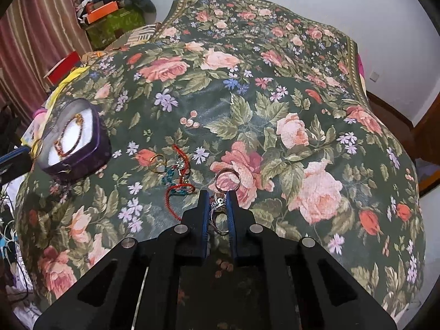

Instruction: Organize jewelry

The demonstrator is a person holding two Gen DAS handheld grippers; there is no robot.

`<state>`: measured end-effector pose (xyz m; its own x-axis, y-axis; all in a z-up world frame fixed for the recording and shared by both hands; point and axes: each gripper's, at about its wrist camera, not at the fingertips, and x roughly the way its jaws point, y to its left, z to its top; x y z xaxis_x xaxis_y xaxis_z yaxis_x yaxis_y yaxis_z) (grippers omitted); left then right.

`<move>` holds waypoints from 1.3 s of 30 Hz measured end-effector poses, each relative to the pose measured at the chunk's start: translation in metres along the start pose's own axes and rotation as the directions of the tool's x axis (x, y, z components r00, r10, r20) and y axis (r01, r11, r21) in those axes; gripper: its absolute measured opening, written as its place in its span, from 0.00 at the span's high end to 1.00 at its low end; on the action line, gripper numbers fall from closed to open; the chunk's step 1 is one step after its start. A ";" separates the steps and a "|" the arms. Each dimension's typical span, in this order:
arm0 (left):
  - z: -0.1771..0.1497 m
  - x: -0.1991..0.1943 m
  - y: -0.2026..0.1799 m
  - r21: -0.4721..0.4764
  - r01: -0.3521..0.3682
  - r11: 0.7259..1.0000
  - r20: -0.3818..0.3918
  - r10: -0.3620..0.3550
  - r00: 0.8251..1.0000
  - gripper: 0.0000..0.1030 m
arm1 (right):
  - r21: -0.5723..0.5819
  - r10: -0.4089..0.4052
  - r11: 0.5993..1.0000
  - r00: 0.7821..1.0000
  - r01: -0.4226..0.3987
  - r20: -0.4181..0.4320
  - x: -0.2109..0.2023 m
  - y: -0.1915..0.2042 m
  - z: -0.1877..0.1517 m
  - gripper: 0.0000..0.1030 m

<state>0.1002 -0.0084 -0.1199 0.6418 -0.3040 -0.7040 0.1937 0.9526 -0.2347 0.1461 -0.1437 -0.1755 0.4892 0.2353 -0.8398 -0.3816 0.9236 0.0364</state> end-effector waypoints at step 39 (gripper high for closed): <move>0.029 -0.038 0.043 -0.020 -0.104 0.994 0.110 0.106 0.988 0.93 | -0.124 0.296 0.952 0.942 -0.278 0.158 -0.024 0.116 0.054 0.89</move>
<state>0.1055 0.0444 -0.0834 0.7363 -0.1983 -0.6469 0.1111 0.9785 -0.1736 0.1326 -0.0261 -0.1218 0.4722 0.5428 -0.6946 -0.5969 0.7767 0.2011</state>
